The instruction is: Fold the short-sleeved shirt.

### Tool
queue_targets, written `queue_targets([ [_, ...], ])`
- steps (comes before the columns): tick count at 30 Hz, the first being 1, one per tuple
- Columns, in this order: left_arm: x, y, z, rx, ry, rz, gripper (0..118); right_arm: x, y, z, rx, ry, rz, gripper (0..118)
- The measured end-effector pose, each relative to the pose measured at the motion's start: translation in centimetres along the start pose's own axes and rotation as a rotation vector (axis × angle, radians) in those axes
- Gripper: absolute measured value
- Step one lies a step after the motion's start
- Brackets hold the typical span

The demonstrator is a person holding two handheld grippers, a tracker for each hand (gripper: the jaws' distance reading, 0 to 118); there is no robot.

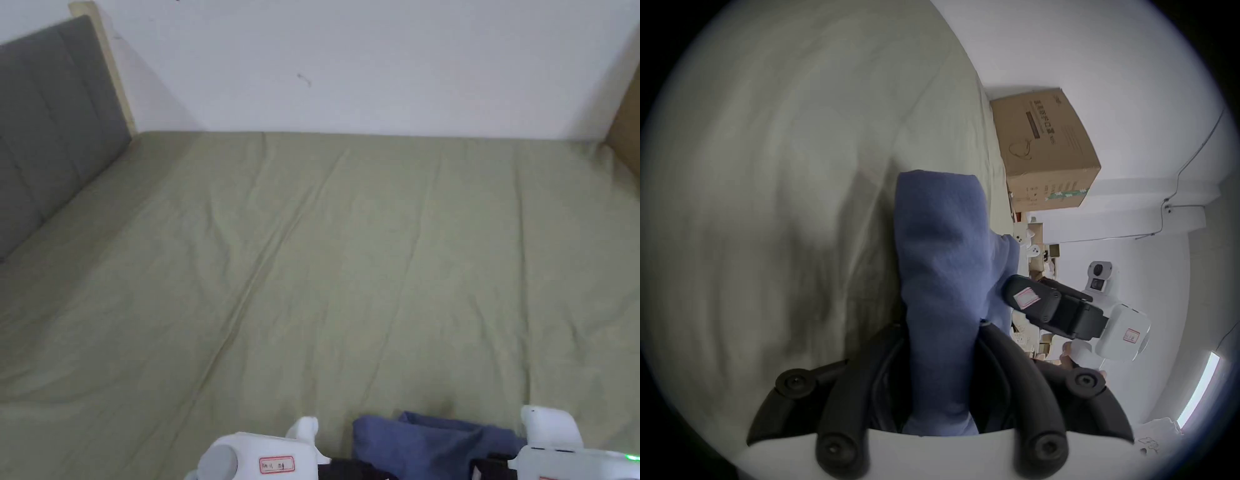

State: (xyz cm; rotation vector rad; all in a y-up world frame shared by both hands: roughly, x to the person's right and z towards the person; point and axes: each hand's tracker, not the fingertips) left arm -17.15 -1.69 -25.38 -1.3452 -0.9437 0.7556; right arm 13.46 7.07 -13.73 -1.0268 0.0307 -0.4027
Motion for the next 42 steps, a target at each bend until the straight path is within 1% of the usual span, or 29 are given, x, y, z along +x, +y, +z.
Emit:
queue_targets([
  [1, 0.3, 0.1, 0.4, -0.006, 0.018, -0.023, 24, -0.1, 0.2, 0.4, 0.012, -0.002, 0.008, 3],
  [2, 0.5, 0.3, 1.2, -0.009, 0.055, -0.073, 24, -1.2, 0.5, 1.9, 0.029, -0.003, 0.01, 3],
  [5, 0.3, 1.8, 4.9, 0.012, 0.093, -0.12, 24, -1.7, 1.1, 3.0, 0.059, 0.001, 0.018, 3],
  [8, -0.2, 3.6, 10.8, 0.055, 0.218, -0.176, 24, -1.9, 1.7, 2.8, 0.074, -0.004, 0.025, 3],
  [10, -1.1, 5.1, 15.6, 0.096, 0.335, -0.17, 24, -1.9, 2.0, 2.5, 0.073, -0.002, 0.025, 3],
  [11, -1.7, 5.9, 18.2, 0.12, 0.408, -0.171, 24, -3.5, 2.0, 2.4, 0.068, -0.003, 0.024, 3],
  [13, -2.7, 7.3, 23.0, 0.154, 0.555, -0.142, 24, -4.0, 2.0, 1.8, 0.053, -0.006, 0.027, 3],
  [15, -3.6, 8.9, 26.9, 0.151, 0.798, -0.158, 24, -3.7, 2.1, 0.9, 0.031, -0.012, 0.033, 3],
  [17, -4.6, 10.3, 29.9, 0.144, 0.996, -0.131, 24, -4.0, 1.9, 0.2, 0.011, -0.017, 0.039, 3],
  [20, -6.4, 12.2, 32.5, 0.157, 1.288, -0.178, 24, -3.6, 2.0, -1.1, -0.015, -0.009, 0.023, 3],
  [22, -7.3, 13.1, 33.1, 0.151, 1.487, -0.197, 24, -3.7, 2.0, -1.7, -0.02, -0.007, 0.015, 3],
  [23, -7.8, 13.5, 33.1, 0.146, 1.586, -0.235, 26, -3.9, 2.0, -1.9, -0.023, -0.006, 0.02, 3],
  [24, -8.1, 13.5, 32.9, 0.121, 1.683, -0.287, 37, -4.1, 2.0, -2.0, -0.028, -0.004, 0.029, 3],
  [25, -8.3, 13.5, 32.8, 0.112, 1.755, -0.317, 52, -4.2, 2.0, -2.1, -0.034, -0.002, 0.037, 3],
  [26, -8.5, 13.6, 32.7, 0.116, 1.795, -0.329, 67, -4.2, 2.1, -2.2, -0.04, 0.0, 0.046, 3],
  [27, -8.1, 13.5, 32.5, 0.128, 1.791, -0.325, 83, -4.3, 2.1, -2.2, -0.038, 0.009, 0.054, 3],
  [28, -7.7, 13.2, 32.7, 0.15, 1.761, -0.319, 95, -4.2, 2.1, -2.2, -0.04, 0.012, 0.059, 3],
  [29, -6.8, 13.0, 32.6, 0.198, 1.679, -0.308, 98, -4.2, 2.1, -2.2, -0.04, 0.013, 0.061, 3],
  [31, -5.0, 12.6, 32.0, 0.242, 1.543, -0.273, 96, -4.4, 2.2, -2.0, -0.039, 0.014, 0.061, 3],
  [32, -3.8, 12.3, 31.8, 0.263, 1.486, -0.247, 94, -4.3, 2.2, -1.8, -0.038, 0.015, 0.059, 3],
  [33, -2.3, 11.7, 31.2, 0.3, 1.417, -0.244, 75, -4.1, 2.1, -1.6, -0.034, 0.015, 0.057, 3],
  [34, -1.0, 11.1, 30.5, 0.334, 1.356, -0.258, 42, -4.1, 2.0, -1.3, -0.029, 0.017, 0.054, 3],
  [35, 0.5, 10.0, 29.6, 0.372, 1.26, -0.271, 1, -3.9, 1.8, -0.8, -0.02, 0.022, 0.047, 3],
  [37, 3.2, 7.8, 27.4, 0.416, 1.115, -0.274, 0, -3.5, 1.6, -0.1, -0.007, 0.035, 0.033, 3],
  [38, 4.5, 6.8, 26.2, 0.408, 1.06, -0.29, 0, -3.4, 1.4, 0.4, 0.0, 0.039, 0.03, 3],
  [39, 5.8, 5.6, 24.6, 0.385, 1.022, -0.332, 0, -3.3, 1.2, 1.0, 0.009, 0.04, 0.03, 3],
  [42, 9.5, 2.4, 20.7, 0.419, 0.992, -0.411, 0, -2.5, 0.7, 2.4, 0.039, 0.038, 0.026, 3],
])
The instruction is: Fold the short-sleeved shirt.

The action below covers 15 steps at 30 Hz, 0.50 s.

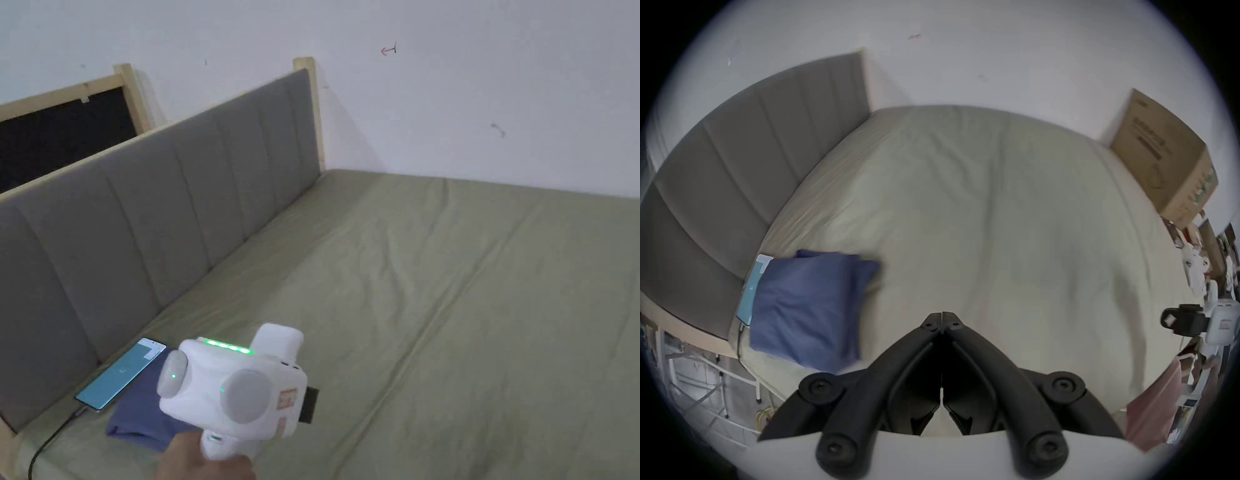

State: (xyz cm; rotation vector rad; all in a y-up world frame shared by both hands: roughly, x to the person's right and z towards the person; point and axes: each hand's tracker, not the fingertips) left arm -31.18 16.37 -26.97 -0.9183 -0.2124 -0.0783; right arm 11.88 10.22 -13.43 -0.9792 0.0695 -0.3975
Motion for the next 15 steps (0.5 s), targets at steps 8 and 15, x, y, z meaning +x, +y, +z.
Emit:
queue_targets([
  [8, 10.9, -3.4, 7.2, 0.247, -0.015, 0.0, 0, 1.6, -1.6, 5.3, 0.153, -0.02, -0.003, 3],
  [15, 17.4, -6.6, 11.4, 0.484, -0.005, 0.036, 0, -0.2, -2.1, 10.9, 0.421, -0.105, 0.055, 3],
])
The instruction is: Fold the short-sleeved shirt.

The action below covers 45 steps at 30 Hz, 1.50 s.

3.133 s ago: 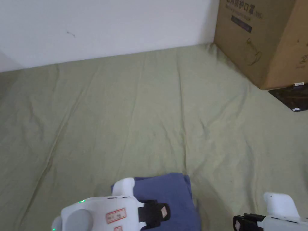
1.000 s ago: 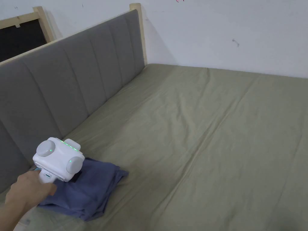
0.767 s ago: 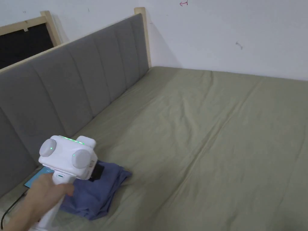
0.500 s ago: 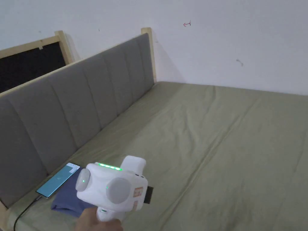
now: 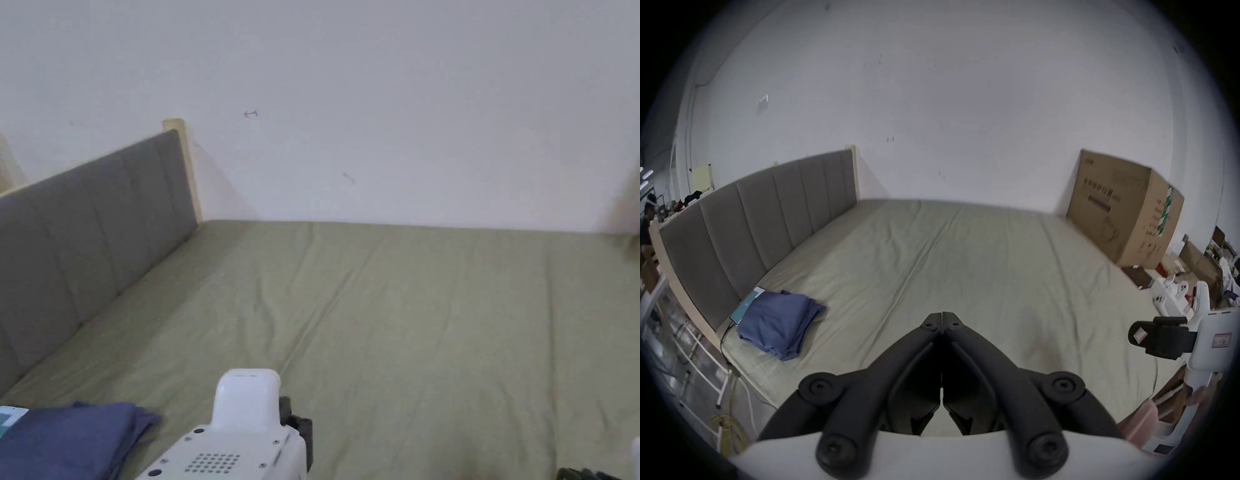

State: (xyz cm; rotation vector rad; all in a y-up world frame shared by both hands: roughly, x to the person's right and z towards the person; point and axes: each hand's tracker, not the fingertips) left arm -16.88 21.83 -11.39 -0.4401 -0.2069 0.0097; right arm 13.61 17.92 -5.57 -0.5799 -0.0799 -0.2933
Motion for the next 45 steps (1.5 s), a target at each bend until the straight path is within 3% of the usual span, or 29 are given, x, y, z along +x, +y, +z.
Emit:
queue_targets([
  [6, 2.6, 0.7, 3.1, 0.185, 0.057, -0.012, 0, -1.3, 1.7, 3.5, 0.236, -0.119, 0.161, 3],
  [16, 5.4, 1.9, 5.3, 0.33, 0.036, -0.103, 4, -3.0, 2.2, 7.1, 0.427, -0.189, 0.19, 5],
  [17, 5.6, 1.9, 5.3, 0.335, 0.032, -0.11, 17, -3.1, 2.2, 7.4, 0.437, -0.196, 0.187, 11],
  [18, 5.7, 1.9, 5.3, 0.34, 0.025, -0.122, 49, -3.0, 2.2, 7.6, 0.446, -0.2, 0.19, 29],
  [20, 5.7, 1.8, 5.3, 0.348, 0.026, -0.127, 111, -2.9, 2.3, 7.7, 0.455, -0.213, 0.196, 79],
  [21, 5.6, 1.9, 5.3, 0.344, 0.021, -0.123, 116, -3.7, 2.4, 8.1, 0.454, -0.224, 0.2, 86],
  [24, 5.5, 2.2, 5.2, 0.347, -0.002, -0.112, 118, -3.9, 2.3, 8.5, 0.464, -0.218, 0.176, 106],
  [29, 5.8, 2.4, 4.9, 0.328, -0.018, -0.136, 118, -4.0, 2.6, 8.8, 0.459, -0.217, 0.174, 106],
  [36, 5.1, 3.2, 5.2, 0.255, -0.017, -0.056, 118, -4.5, 2.8, 8.8, 0.444, -0.214, 0.185, 106],
  [41, 4.5, 3.6, 5.3, 0.251, 0.06, -0.016, 118, -3.0, 2.7, 8.5, 0.423, -0.139, 0.146, 106],
  [45, 3.8, 3.5, 5.7, 0.27, -0.027, -0.027, 118, -2.1, 2.6, 8.1, 0.422, -0.143, 0.138, 106],
])
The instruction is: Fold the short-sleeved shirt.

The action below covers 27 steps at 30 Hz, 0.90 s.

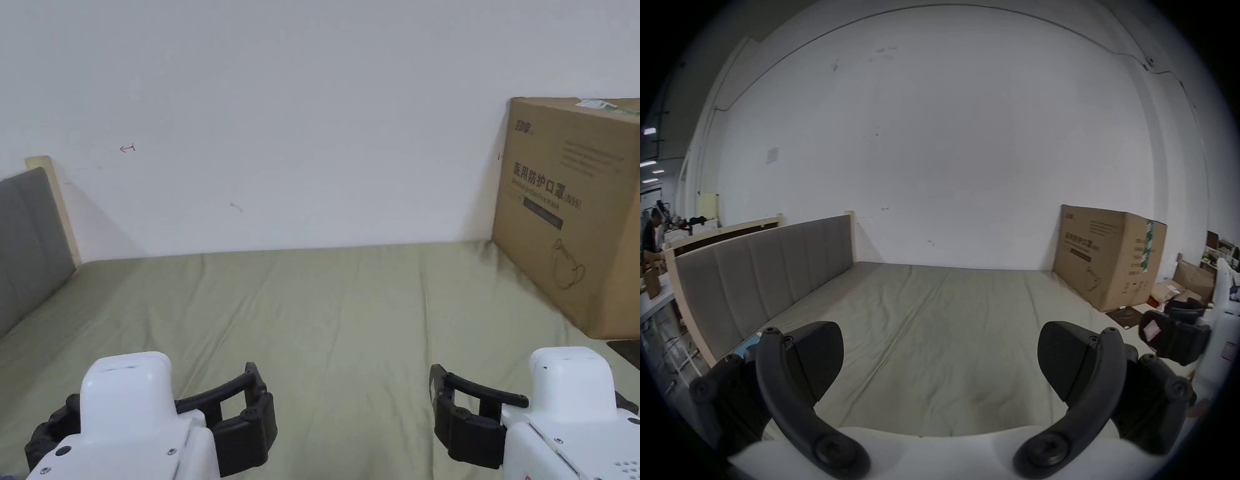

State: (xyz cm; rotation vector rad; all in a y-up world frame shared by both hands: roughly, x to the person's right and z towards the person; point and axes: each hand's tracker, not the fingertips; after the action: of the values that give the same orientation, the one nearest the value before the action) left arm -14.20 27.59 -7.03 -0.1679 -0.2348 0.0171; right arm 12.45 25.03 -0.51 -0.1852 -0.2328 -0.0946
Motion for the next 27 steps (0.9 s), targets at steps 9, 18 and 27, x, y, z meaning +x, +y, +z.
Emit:
queue_targets([
  [9, 0.6, -0.2, 0.9, 0.036, 0.033, -0.082, 118, 0.8, -0.6, -0.4, 0.002, -0.026, 0.021, 106],
  [18, 1.1, -0.2, 1.6, 0.077, 0.052, -0.125, 118, 1.0, -1.0, -0.6, -0.006, -0.045, 0.053, 106],
  [27, 2.1, -0.3, 1.5, 0.061, 0.159, -0.091, 118, 1.0, -1.3, -0.6, -0.015, -0.049, 0.047, 106],
])
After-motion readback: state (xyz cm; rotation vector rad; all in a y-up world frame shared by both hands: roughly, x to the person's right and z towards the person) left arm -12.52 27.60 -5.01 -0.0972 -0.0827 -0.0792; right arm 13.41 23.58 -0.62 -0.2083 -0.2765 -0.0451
